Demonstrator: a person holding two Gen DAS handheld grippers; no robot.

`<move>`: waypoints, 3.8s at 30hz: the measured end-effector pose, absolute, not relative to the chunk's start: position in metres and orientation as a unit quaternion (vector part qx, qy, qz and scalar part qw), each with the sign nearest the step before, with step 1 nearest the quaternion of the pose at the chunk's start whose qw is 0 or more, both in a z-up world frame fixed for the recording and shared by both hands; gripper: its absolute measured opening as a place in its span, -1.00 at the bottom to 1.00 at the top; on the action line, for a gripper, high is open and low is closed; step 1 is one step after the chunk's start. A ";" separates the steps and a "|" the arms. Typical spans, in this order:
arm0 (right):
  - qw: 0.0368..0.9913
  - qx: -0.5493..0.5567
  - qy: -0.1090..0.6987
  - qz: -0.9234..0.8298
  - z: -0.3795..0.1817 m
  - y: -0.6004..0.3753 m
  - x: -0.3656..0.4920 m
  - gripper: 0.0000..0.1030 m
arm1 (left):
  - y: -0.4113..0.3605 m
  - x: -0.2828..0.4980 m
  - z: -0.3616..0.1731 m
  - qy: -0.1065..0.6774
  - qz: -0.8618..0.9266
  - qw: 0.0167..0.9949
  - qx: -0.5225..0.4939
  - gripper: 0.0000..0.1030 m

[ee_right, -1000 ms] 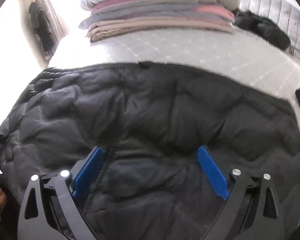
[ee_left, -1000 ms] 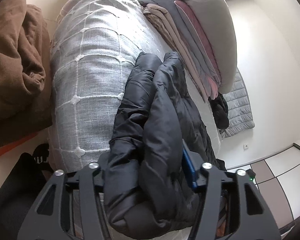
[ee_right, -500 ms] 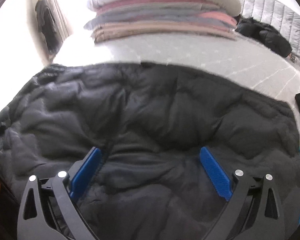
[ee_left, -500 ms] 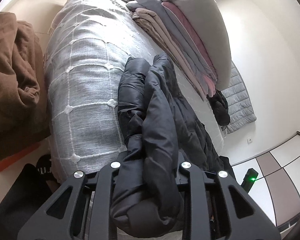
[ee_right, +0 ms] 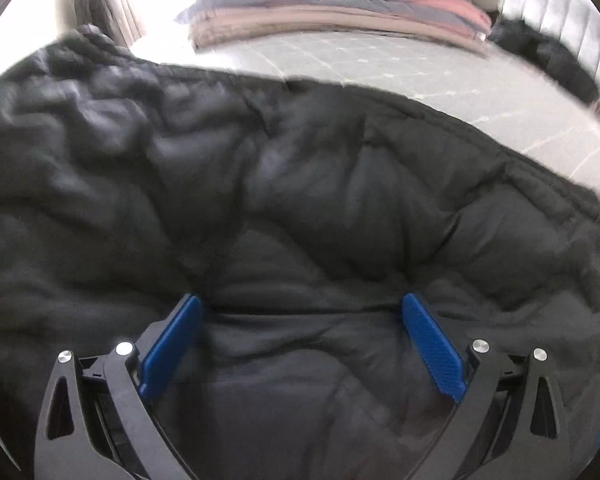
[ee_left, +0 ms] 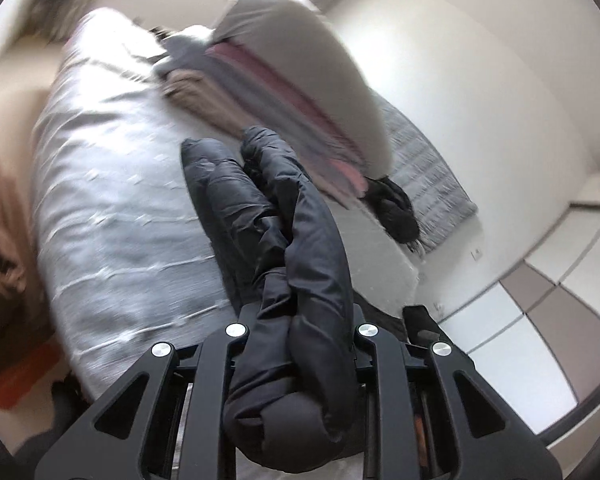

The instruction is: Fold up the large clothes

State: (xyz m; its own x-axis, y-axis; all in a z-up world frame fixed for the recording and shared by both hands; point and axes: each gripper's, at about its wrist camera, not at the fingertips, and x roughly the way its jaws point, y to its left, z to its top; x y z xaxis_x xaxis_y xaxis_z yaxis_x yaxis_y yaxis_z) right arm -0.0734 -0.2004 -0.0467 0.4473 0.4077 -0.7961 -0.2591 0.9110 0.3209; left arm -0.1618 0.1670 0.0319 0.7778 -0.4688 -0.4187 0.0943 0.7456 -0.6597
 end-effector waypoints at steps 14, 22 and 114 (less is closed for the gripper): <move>0.738 0.434 0.440 0.271 -0.029 -0.419 -0.114 0.88 | -0.020 -0.138 0.098 0.309 -0.279 0.887 -0.197 -0.64; 0.711 0.497 0.418 0.271 -0.064 -0.469 -0.146 0.88 | -0.175 -0.115 0.054 0.384 -0.355 0.846 -0.098 -0.64; 0.711 0.479 0.404 0.320 -0.110 -0.470 -0.179 -0.50 | -0.088 -0.056 -0.081 0.521 -0.296 0.758 -0.258 -0.37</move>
State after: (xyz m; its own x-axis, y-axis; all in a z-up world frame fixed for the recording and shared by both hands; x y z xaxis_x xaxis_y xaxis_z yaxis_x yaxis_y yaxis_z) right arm -0.1793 -0.4704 -0.1098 0.4687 0.8415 -0.2686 -0.0669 0.3370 0.9391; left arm -0.0560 -0.0885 -0.0810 0.2829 -0.7177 -0.6363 0.1795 0.6913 -0.6999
